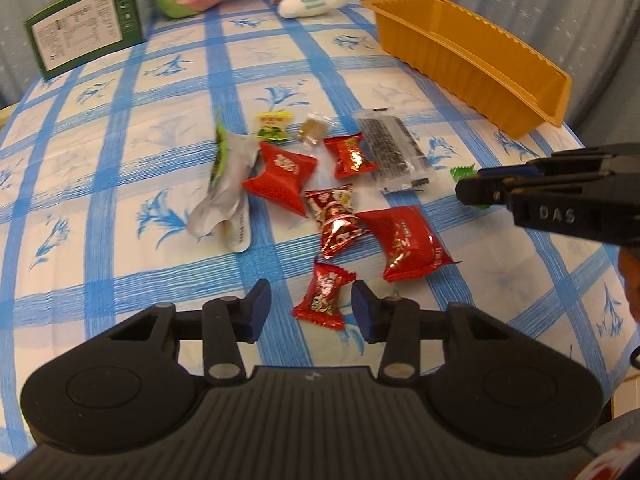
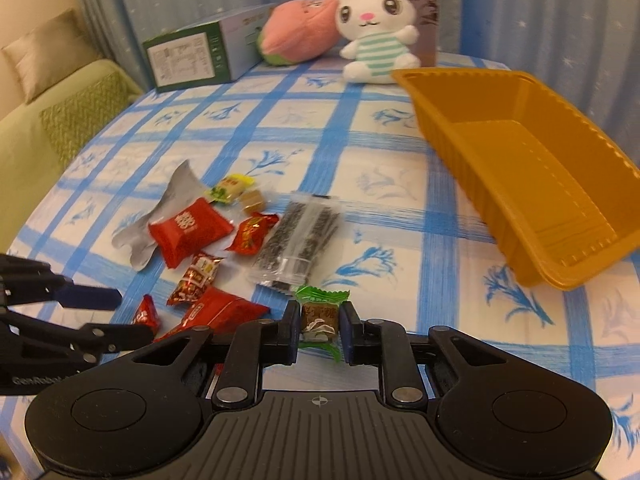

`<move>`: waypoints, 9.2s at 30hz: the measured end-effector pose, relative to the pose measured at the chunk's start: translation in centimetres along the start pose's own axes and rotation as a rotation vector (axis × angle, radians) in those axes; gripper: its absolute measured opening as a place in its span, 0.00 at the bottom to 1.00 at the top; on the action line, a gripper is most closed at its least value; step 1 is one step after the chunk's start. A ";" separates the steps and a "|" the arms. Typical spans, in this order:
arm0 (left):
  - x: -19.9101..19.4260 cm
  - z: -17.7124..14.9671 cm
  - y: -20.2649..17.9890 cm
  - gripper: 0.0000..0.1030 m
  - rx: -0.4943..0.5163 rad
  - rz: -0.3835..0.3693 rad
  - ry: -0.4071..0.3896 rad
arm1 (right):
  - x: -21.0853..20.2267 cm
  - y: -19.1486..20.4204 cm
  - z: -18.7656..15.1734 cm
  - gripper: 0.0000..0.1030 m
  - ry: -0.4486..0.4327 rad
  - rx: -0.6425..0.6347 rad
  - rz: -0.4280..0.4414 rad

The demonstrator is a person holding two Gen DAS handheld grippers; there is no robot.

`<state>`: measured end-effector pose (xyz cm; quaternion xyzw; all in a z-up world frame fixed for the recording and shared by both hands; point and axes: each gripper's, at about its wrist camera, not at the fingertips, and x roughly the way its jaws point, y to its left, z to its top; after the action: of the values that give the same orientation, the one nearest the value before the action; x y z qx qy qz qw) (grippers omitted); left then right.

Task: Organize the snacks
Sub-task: 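Grasp the green-wrapped candy with the right gripper while the left grasps a red candy, then carry both held candies over the orange tray with both grippers, then open both grippers to drop the candies into the orange tray, then move both open grippers back toward the snack pile, then grasp the clear packet of dark sticks with the right gripper while the left grasps a red candy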

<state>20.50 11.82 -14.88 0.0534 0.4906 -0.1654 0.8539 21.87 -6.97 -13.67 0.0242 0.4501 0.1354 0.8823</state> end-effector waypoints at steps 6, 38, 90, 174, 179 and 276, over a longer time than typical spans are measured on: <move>0.4 0.2 -0.1 0.19 0.033 -0.039 0.001 | -1.2 -0.7 -0.3 0.20 -0.006 0.046 -0.032; -7.0 7.7 -11.2 0.13 -0.081 -0.040 -0.197 | -11.5 -11.5 1.4 0.20 -0.107 0.092 0.095; 10.9 20.8 -22.2 0.14 -0.078 -0.027 -0.035 | -5.0 -27.7 9.1 0.20 -0.126 0.168 0.075; -10.0 -0.8 -14.1 0.46 -0.327 0.171 -0.167 | -15.3 -17.2 -3.1 0.58 -0.052 0.000 0.223; -10.4 -2.0 -13.0 0.46 -0.344 0.200 -0.163 | -14.1 -15.0 -3.6 0.58 -0.017 -0.043 0.253; 3.6 4.6 -1.1 0.21 -0.109 0.041 -0.004 | -2.0 -4.3 3.2 0.35 -0.035 0.081 0.084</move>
<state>25.60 8.82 -15.51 0.0166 0.4962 -0.1208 0.8596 24.29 -11.33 -10.89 0.0810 0.4380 0.1535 0.8820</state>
